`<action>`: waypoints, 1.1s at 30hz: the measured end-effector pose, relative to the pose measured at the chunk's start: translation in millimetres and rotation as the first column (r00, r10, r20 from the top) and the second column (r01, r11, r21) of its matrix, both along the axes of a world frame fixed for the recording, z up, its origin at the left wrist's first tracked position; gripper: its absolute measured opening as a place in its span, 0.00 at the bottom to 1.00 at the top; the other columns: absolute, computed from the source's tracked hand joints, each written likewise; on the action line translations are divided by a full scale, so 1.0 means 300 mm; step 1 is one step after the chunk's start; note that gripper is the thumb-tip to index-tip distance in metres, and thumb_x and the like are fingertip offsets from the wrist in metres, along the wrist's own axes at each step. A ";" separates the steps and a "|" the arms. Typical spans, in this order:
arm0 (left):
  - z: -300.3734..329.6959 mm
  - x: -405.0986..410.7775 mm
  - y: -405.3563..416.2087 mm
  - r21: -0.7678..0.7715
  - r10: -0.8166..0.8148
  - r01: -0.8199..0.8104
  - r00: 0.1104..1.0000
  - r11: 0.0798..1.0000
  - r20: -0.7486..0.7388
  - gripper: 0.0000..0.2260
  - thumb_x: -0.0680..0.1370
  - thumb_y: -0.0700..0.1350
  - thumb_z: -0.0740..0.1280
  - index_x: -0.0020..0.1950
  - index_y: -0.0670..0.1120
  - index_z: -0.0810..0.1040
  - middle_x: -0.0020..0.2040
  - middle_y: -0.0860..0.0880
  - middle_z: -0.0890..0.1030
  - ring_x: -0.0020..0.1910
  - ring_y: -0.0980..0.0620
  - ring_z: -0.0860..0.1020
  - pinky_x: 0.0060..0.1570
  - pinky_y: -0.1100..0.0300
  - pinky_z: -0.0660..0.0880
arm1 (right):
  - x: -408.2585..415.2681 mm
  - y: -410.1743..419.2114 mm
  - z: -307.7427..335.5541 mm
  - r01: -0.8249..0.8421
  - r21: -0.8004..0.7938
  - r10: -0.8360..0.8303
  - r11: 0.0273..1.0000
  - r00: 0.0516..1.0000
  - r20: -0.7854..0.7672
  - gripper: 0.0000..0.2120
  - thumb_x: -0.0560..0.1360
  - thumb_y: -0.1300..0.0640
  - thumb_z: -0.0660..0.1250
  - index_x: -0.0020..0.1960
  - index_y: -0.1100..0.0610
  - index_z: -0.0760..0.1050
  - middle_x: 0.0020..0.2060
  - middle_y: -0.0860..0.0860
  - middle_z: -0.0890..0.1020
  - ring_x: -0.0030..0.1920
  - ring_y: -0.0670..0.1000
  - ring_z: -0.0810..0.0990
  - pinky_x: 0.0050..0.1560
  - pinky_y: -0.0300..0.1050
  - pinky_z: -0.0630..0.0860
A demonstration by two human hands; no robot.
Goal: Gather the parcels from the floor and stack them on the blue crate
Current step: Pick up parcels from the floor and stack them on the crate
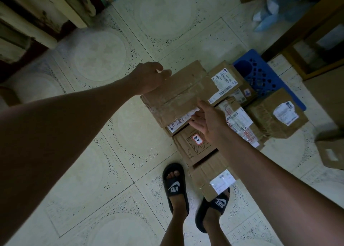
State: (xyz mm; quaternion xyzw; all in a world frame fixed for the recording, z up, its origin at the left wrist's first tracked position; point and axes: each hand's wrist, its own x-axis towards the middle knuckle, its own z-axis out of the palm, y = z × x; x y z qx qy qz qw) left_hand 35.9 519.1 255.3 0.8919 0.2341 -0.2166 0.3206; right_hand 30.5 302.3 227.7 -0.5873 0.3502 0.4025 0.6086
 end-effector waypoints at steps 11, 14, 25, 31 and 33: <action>0.153 0.101 -0.324 0.241 -0.087 -0.008 0.921 0.970 0.380 0.21 0.78 0.47 0.63 0.71 0.43 0.69 0.61 0.40 0.77 0.59 0.44 0.77 0.57 0.54 0.72 | 0.120 -0.526 0.121 0.087 -0.104 -0.069 0.991 0.985 0.160 0.15 0.80 0.55 0.62 0.57 0.67 0.76 0.45 0.58 0.82 0.42 0.53 0.82 0.47 0.48 0.80; 0.202 0.188 -0.532 0.243 -0.112 0.001 0.889 0.970 0.444 0.21 0.77 0.46 0.63 0.70 0.44 0.69 0.59 0.40 0.78 0.56 0.44 0.78 0.55 0.53 0.74 | 0.192 -0.806 0.156 0.114 -0.191 -0.065 0.975 0.967 0.247 0.13 0.81 0.54 0.62 0.51 0.64 0.76 0.39 0.57 0.82 0.39 0.51 0.82 0.41 0.48 0.80; 0.165 0.306 -1.727 0.053 -0.108 0.094 0.884 0.994 0.455 0.12 0.78 0.44 0.58 0.57 0.43 0.77 0.49 0.42 0.81 0.45 0.43 0.79 0.42 0.54 0.75 | 0.296 -2.021 0.180 0.151 -0.461 -0.021 0.875 0.961 0.275 0.10 0.79 0.51 0.65 0.50 0.58 0.78 0.41 0.54 0.83 0.40 0.51 0.82 0.39 0.45 0.79; 0.015 0.223 -2.037 -0.138 -0.113 0.159 0.950 0.978 0.292 0.09 0.80 0.45 0.60 0.58 0.46 0.75 0.52 0.48 0.79 0.48 0.51 0.78 0.46 0.57 0.77 | 0.268 -2.214 0.050 -0.058 -0.560 0.136 0.827 0.986 0.100 0.14 0.79 0.54 0.65 0.59 0.62 0.76 0.48 0.58 0.81 0.52 0.57 0.81 0.45 0.50 0.79; -0.040 0.194 -2.080 -0.225 -0.069 0.113 0.978 0.968 0.197 0.11 0.80 0.45 0.60 0.61 0.48 0.74 0.55 0.47 0.78 0.51 0.51 0.77 0.49 0.58 0.75 | 0.277 -2.224 0.023 -0.069 -0.596 0.136 0.800 0.988 0.069 0.16 0.79 0.53 0.65 0.62 0.62 0.74 0.53 0.60 0.80 0.56 0.59 0.80 0.51 0.53 0.79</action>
